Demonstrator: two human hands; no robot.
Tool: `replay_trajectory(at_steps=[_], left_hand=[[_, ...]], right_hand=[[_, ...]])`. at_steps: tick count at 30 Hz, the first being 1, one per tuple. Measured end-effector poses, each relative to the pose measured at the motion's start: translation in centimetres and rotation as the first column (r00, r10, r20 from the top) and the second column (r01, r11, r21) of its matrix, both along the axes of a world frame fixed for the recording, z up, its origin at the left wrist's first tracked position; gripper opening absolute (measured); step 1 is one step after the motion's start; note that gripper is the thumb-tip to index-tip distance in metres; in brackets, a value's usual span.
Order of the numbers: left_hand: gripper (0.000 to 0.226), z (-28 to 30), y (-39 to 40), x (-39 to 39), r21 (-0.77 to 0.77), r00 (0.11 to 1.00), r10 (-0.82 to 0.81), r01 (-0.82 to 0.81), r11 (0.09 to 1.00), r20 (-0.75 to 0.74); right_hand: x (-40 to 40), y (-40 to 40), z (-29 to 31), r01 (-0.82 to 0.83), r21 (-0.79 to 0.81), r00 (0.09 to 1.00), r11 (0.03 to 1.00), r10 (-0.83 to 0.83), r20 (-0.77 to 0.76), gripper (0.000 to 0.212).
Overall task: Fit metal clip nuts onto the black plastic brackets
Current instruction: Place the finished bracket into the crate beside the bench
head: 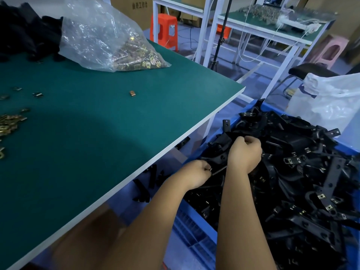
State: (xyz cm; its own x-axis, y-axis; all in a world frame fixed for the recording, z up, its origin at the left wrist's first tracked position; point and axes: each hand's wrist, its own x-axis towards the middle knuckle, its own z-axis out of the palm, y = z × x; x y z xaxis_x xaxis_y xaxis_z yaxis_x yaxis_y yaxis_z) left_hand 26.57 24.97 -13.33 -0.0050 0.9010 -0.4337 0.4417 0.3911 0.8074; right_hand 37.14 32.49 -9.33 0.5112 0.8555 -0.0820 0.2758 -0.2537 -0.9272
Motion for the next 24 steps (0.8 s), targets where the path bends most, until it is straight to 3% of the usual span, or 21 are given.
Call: replay_trajectory(at_steps=[2, 5, 10, 12, 15, 19, 21, 24], left_hand=[[0.027, 2.1, 0.3, 0.2, 0.102, 0.996, 0.05, -0.057, 0.993, 0.067], [0.032, 6.8, 1.1, 0.3, 0.239, 0.988, 0.033, -0.069, 0.969, 0.15], [0.023, 14.4, 0.7, -3.4, 0.548, 0.994, 0.075, -0.019, 0.836, -0.079], [0.025, 15.9, -0.5, -6.1, 0.609, 0.987, 0.15, -0.089, 0.788, -0.05], [0.034, 16.3, -2.8, -10.6, 0.66, 0.94, 0.339, -0.278, 0.698, 0.038], [0.029, 15.2, -6.7, -16.8, 0.668, 0.832, 0.55, -0.45, 0.593, 0.073], [0.019, 14.6, -9.1, -19.7, 0.682, 0.75, 0.661, -0.491, 0.541, 0.015], [0.02, 13.4, -13.1, -23.5, 0.681, 0.604, 0.793, -0.552, 0.481, -0.071]], right_hand=[[-1.0, 0.0, 1.3, 0.026, 0.121, 0.995, 0.992, -0.014, -0.098, 0.025], [-3.0, 0.0, 4.1, 0.049, 0.279, 0.966, 0.959, 0.025, -0.258, 0.023], [-7.4, 0.3, 10.2, -0.013, 0.454, 0.879, 0.891, 0.226, -0.419, 0.022], [-10.2, -0.2, 11.9, -0.137, 0.483, 0.866, 0.865, 0.341, -0.365, 0.02], [-15.5, -2.0, 12.8, -0.38, 0.51, 0.754, 0.772, 0.578, -0.313, 0.022], [-22.5, -5.9, 11.6, -0.711, 0.431, 0.585, 0.556, 0.808, -0.076, 0.024], [-25.7, -8.1, 10.5, -0.821, 0.369, 0.474, 0.435, 0.88, 0.019, 0.018], [-29.9, -11.4, 9.4, -0.917, 0.296, 0.314, 0.267, 0.942, 0.123, 0.019]])
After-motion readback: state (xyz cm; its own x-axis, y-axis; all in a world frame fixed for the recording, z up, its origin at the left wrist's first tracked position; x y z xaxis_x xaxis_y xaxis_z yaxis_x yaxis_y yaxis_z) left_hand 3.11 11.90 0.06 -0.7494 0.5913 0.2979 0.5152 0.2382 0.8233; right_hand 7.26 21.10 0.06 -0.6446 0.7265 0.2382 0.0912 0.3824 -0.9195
